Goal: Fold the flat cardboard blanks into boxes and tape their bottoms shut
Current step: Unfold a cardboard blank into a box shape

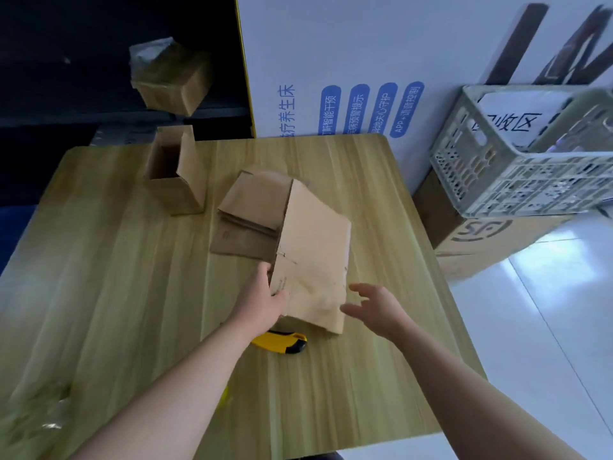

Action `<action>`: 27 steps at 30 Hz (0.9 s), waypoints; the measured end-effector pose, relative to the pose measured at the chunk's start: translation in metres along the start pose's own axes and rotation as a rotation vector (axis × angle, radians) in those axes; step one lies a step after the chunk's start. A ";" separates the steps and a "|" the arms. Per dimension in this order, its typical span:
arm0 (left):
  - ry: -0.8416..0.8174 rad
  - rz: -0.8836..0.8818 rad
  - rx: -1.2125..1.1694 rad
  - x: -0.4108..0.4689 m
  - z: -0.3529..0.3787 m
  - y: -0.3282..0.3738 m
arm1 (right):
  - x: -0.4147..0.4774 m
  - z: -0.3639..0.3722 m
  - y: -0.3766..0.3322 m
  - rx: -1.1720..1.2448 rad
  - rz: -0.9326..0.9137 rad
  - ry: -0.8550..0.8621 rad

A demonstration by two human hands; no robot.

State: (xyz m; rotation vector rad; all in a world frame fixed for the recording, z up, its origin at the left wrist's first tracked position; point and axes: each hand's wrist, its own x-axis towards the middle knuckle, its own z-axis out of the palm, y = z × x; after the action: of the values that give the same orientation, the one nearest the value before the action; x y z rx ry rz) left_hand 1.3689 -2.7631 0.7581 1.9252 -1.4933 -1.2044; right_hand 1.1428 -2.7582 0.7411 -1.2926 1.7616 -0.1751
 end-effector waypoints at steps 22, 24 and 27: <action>-0.186 0.163 0.110 -0.084 0.080 0.071 | -0.034 -0.088 0.029 0.528 0.012 -0.001; -0.191 0.035 -0.030 -0.085 0.080 0.079 | -0.034 -0.093 0.033 0.506 -0.003 -0.043; -0.323 -0.153 -0.229 -0.085 0.073 0.088 | -0.035 -0.097 0.036 0.473 -0.012 -0.069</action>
State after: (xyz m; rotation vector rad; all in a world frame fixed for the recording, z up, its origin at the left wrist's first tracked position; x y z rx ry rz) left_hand 1.2545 -2.7008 0.8174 1.7786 -1.3017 -1.7425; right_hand 1.0486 -2.7509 0.7961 -0.9516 1.5342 -0.5149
